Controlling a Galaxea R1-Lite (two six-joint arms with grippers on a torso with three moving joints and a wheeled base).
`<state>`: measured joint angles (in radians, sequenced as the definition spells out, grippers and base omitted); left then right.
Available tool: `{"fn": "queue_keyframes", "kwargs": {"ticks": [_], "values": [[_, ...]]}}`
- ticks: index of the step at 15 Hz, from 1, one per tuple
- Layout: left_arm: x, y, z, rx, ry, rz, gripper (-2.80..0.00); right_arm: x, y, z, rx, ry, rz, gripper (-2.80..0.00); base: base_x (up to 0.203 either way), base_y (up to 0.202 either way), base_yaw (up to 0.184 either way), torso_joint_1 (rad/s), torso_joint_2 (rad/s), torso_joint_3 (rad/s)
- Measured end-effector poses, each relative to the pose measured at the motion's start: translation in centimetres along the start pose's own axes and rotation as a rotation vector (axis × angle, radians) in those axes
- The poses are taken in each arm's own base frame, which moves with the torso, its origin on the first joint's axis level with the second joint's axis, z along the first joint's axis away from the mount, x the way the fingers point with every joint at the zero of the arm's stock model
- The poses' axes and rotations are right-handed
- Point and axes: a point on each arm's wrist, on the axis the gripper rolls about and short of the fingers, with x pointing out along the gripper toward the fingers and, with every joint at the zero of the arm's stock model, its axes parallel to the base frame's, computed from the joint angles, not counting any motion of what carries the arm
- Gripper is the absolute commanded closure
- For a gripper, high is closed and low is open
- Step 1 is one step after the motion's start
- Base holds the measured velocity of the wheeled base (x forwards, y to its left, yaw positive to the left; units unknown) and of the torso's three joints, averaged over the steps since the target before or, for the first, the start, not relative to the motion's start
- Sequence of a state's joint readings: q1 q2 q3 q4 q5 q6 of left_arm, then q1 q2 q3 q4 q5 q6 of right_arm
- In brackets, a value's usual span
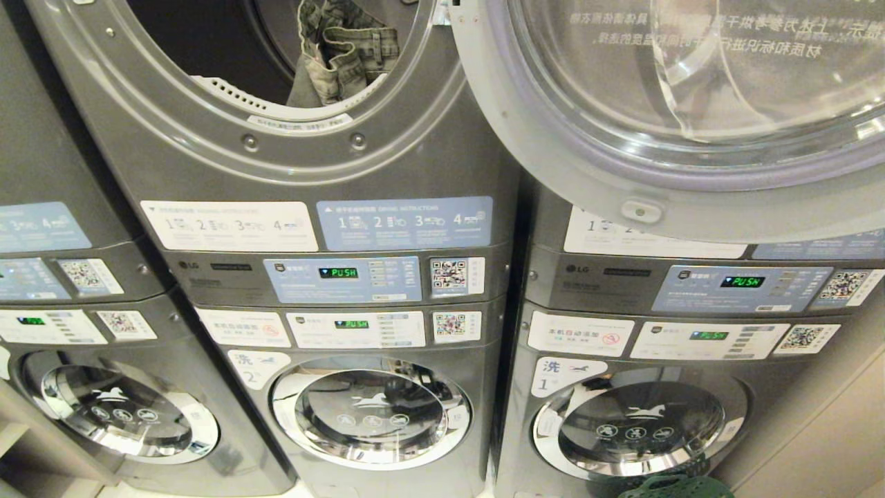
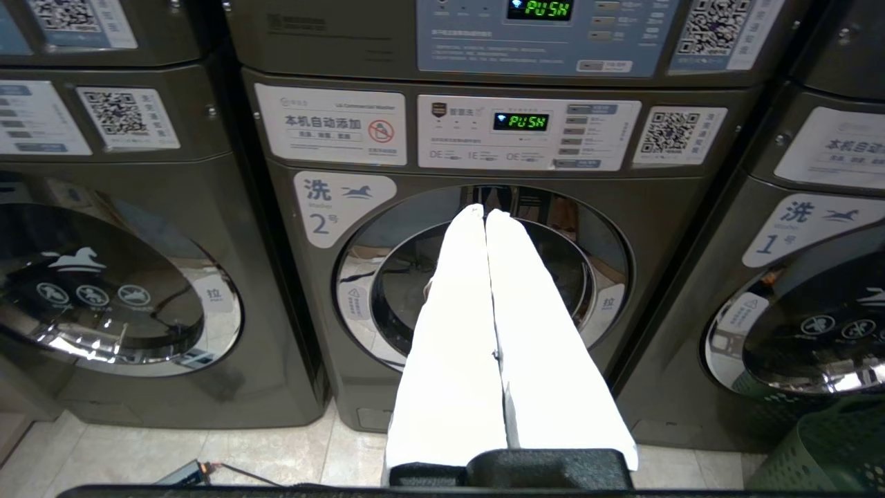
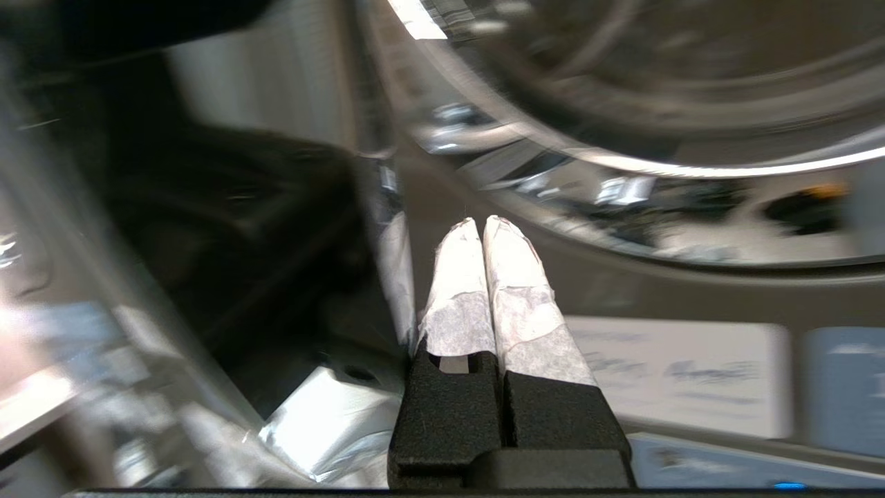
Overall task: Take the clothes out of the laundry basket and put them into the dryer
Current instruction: Close the dryer
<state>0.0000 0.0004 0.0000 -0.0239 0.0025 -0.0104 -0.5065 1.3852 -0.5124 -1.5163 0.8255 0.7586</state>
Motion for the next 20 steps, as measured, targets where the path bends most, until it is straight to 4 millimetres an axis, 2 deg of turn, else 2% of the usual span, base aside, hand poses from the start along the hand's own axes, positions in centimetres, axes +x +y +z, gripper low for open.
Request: {"fn": "queue_keyframes", "kwargs": {"ticks": [2, 7, 13, 15, 17, 20], "values": [[0.0, 0.0, 0.0, 0.0, 0.0, 0.0, 0.0, -0.6, 2.4, -0.1, 0.03, 0.016, 0.078, 0.0, 0.0, 0.0, 0.0, 0.0, 0.0, 0.0], [0.0, 0.0, 0.0, 0.0, 0.0, 0.0, 0.0, -3.7, 8.7, -0.9, 0.148, 0.027, 0.253, 0.0, 0.0, 0.0, 0.0, 0.0, 0.0, 0.0], [0.0, 0.0, 0.0, 0.0, 0.0, 0.0, 0.0, -5.9, 13.0, -0.3, 0.222, 0.12, 0.55, 0.0, 0.0, 0.0, 0.0, 0.0, 0.0, 0.0], [0.0, 0.0, 0.0, 0.0, 0.0, 0.0, 0.0, -6.6, 14.0, 0.0, 0.257, 0.165, 0.637, 0.0, 0.0, 0.0, 0.0, 0.0, 0.0, 0.0], [0.0, 0.0, 0.0, 0.0, 0.0, 0.0, 0.0, -7.0, 14.3, -0.1, 0.265, 0.154, 0.644, 0.0, 0.0, 0.0, 0.0, 0.0, 0.0, 0.0], [0.0, 0.0, 0.0, 0.0, 0.0, 0.0, 0.0, -7.0, 13.7, -0.5, 0.326, 0.087, 0.503, 0.0, 0.0, 0.0, 0.0, 0.0, 0.0, 0.0]]}}
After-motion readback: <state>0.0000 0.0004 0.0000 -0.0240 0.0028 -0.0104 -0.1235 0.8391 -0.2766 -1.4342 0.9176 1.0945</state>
